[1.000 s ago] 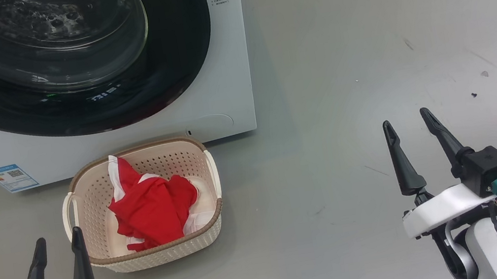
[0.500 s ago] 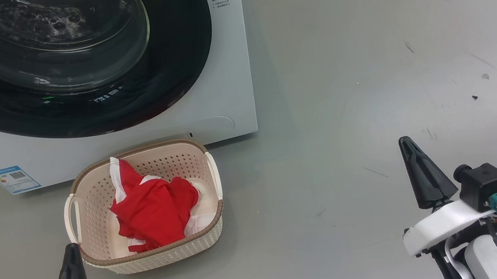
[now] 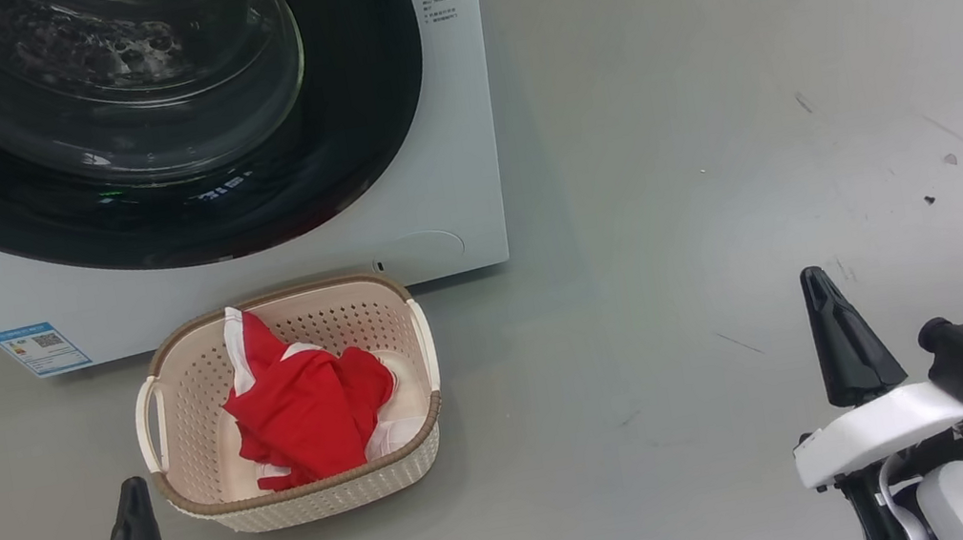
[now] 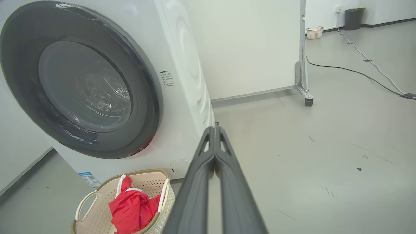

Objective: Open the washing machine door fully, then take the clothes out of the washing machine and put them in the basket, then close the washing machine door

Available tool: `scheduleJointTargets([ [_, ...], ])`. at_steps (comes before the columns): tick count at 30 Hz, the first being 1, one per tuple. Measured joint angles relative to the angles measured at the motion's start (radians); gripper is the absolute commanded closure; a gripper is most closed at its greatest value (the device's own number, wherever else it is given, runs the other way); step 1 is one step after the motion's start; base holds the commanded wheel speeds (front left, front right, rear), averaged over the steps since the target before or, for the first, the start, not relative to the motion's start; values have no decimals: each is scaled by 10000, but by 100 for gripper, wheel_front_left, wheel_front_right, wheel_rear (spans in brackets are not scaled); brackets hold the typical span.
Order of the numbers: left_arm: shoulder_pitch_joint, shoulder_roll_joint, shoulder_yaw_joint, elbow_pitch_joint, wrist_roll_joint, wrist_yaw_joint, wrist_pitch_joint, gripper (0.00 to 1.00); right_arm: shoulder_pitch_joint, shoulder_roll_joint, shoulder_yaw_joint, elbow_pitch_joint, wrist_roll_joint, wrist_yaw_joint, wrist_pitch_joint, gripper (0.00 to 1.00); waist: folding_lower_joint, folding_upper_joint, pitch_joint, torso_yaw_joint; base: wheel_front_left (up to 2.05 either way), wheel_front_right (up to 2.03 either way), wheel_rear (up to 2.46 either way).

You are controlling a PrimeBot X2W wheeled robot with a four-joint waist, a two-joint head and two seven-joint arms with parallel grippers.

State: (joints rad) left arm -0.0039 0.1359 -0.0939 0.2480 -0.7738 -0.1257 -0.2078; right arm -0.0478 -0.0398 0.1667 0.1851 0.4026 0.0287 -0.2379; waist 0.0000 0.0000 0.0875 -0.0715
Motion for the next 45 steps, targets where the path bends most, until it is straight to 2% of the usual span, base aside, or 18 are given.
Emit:
scheduleJointTargets([
  [5,0,-56,59,0,-324,0,132,100,-2,-4,-194,0,849,12,161,100,0,0,-39,38,0,0,0],
  [45,-23,-299,596,29,-3578,0,1277,100,-6,-261,-980,163,5551,232,1250,100,0,0,-355,312,0,0,0],
])
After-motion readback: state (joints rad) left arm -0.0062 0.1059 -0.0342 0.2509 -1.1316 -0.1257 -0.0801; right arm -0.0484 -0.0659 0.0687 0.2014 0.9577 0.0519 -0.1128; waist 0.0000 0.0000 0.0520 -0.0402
